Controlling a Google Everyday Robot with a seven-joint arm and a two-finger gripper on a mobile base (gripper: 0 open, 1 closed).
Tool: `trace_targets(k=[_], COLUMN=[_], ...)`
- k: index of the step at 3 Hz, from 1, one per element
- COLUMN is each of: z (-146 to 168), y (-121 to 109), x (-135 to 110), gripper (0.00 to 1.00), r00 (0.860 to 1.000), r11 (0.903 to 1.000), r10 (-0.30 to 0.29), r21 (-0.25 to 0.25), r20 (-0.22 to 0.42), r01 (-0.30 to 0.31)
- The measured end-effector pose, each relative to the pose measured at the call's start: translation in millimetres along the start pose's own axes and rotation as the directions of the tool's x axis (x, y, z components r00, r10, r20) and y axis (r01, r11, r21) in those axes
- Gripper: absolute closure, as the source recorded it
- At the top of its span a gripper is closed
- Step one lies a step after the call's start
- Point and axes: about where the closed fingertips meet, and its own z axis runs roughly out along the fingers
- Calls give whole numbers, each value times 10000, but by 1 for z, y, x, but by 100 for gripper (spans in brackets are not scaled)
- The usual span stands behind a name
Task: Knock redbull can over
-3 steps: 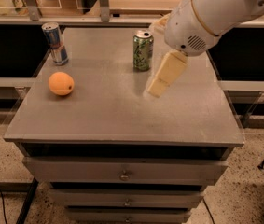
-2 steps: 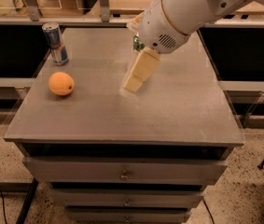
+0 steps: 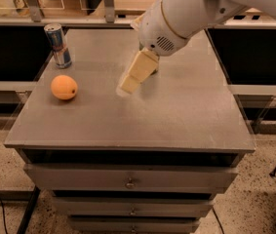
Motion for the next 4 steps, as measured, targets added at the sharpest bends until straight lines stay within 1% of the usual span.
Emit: trace_targets(k=[1,2,3,4], z=[38,83,120,154], y=[-27,-56,-82,-105], x=[-11,-26,-42,-60], gripper=[0,0,0,0], r00=[9983,9961,9915,9824], r11=[9980,9963,9941,9910], r10=[573,855,1087,1339], r21=[265,105,-102,-216], r20=[48,219,710,1304], r01=[-574,-858,-1082,-1322])
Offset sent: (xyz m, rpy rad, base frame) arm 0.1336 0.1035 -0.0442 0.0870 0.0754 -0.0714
